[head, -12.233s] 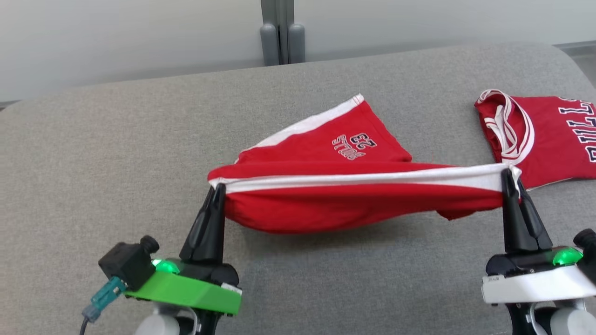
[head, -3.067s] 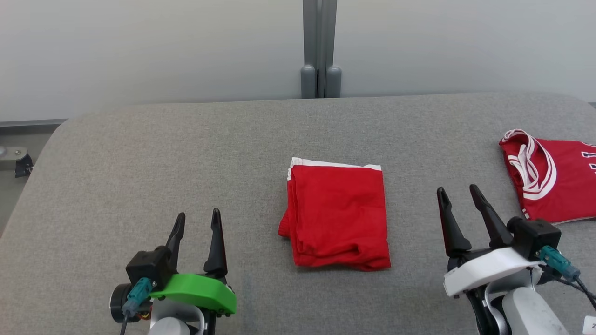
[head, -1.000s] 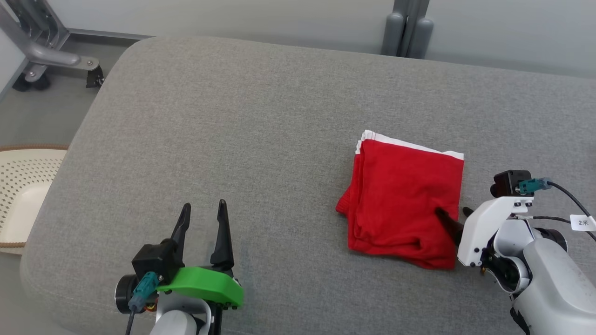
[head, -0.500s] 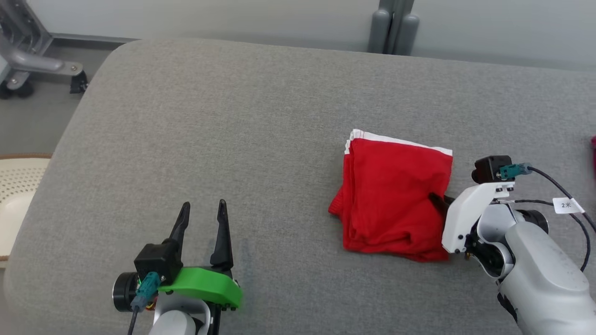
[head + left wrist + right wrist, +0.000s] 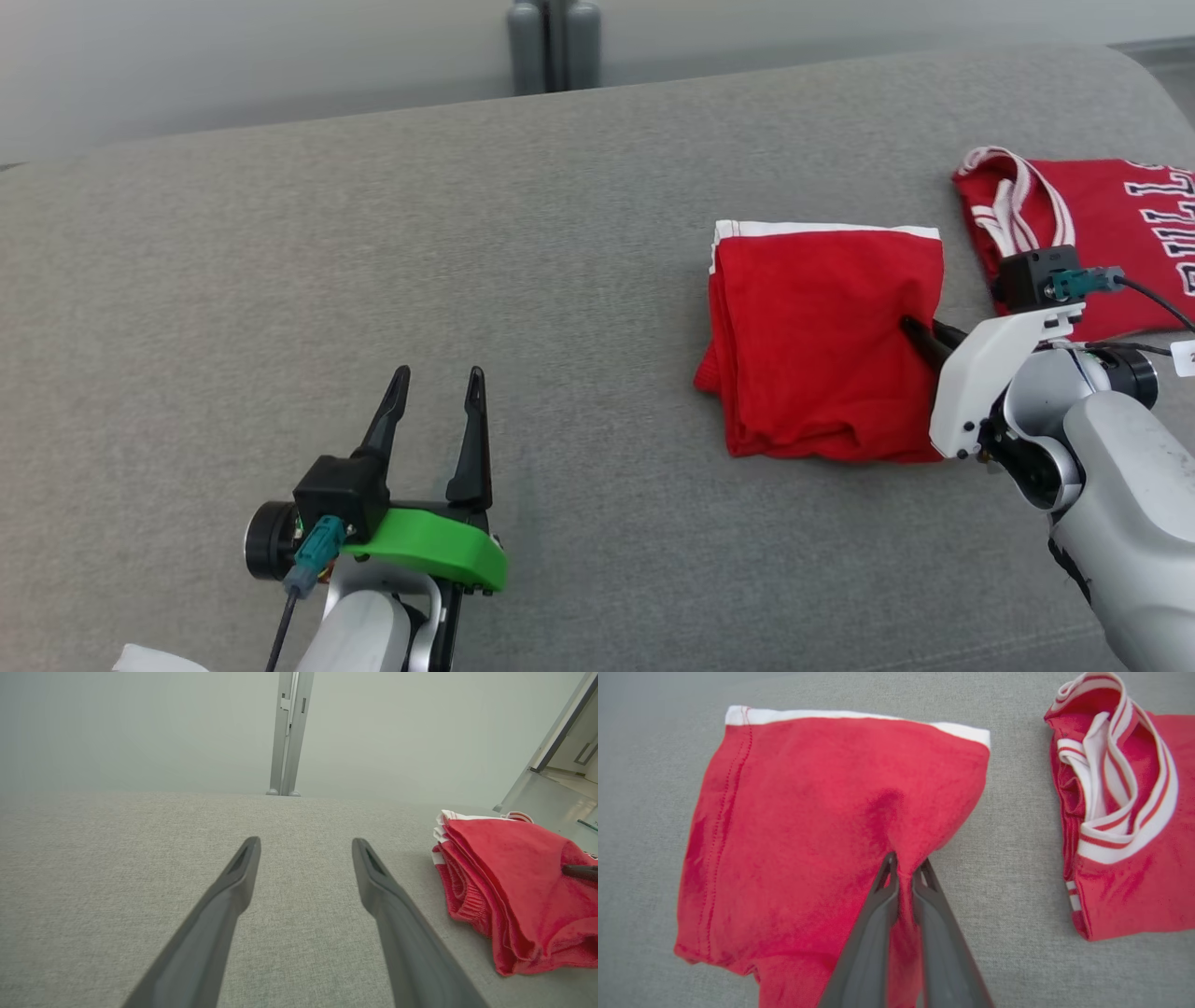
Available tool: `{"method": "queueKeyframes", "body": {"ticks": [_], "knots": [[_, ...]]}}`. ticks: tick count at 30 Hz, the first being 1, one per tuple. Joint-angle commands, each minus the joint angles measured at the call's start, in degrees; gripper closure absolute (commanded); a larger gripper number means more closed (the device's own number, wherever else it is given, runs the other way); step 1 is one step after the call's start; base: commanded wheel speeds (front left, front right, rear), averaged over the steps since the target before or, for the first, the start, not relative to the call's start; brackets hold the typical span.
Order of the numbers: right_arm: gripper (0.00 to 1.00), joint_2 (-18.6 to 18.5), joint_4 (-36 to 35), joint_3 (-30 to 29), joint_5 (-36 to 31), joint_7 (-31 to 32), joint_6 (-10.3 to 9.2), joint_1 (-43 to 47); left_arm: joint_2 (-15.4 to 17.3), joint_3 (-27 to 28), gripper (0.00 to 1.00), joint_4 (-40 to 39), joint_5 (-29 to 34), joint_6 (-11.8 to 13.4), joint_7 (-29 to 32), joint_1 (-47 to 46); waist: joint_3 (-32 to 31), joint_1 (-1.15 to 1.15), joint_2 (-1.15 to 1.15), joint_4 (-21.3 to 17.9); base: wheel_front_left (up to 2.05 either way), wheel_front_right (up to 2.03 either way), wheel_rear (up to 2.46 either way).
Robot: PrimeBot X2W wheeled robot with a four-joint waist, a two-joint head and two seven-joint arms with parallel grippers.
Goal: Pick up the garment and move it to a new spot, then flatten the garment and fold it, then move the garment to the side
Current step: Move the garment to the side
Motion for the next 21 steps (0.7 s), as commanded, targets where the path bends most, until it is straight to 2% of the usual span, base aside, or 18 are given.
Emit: {"method": "queueKeyframes", "body": {"ticks": [1,5,10,16,21], "knots": [[1.00,0.3,-0.4,-0.2,-0.2,-0.7,0.00,-0.7,0.3,-0.2,0.00,0.3,0.8,-0.3,0.0,-1.3,3.1,0.00,0.00,-10.5,0.00,0.00,0.00],[1.00,1.5,-0.6,0.0,-0.4,-1.6,0.00,-0.9,0.3,-0.4,0.00,0.8,1.4,-0.7,0.0,-2.3,3.8,0.00,0.00,-13.4,0.00,0.00,0.00],[1.00,2.3,-0.6,0.4,-0.4,-3.3,0.00,-1.9,0.4,-0.4,0.00,1.2,1.8,-1.1,0.0,-2.9,4.0,0.00,0.00,-13.9,0.00,0.00,0.00],[1.00,1.3,1.2,-0.5,-1.6,-5.2,0.00,-4.4,0.3,-0.1,0.00,1.6,1.8,-0.9,0.0,-3.1,3.8,0.00,0.00,-10.6,0.00,0.00,0.00],[1.00,-1.8,3.0,-2.3,-3.2,-5.1,0.00,-7.3,0.3,0.4,0.00,1.4,1.2,-0.7,0.0,-2.1,3.1,0.00,0.00,-6.7,0.00,0.00,0.00]]}}
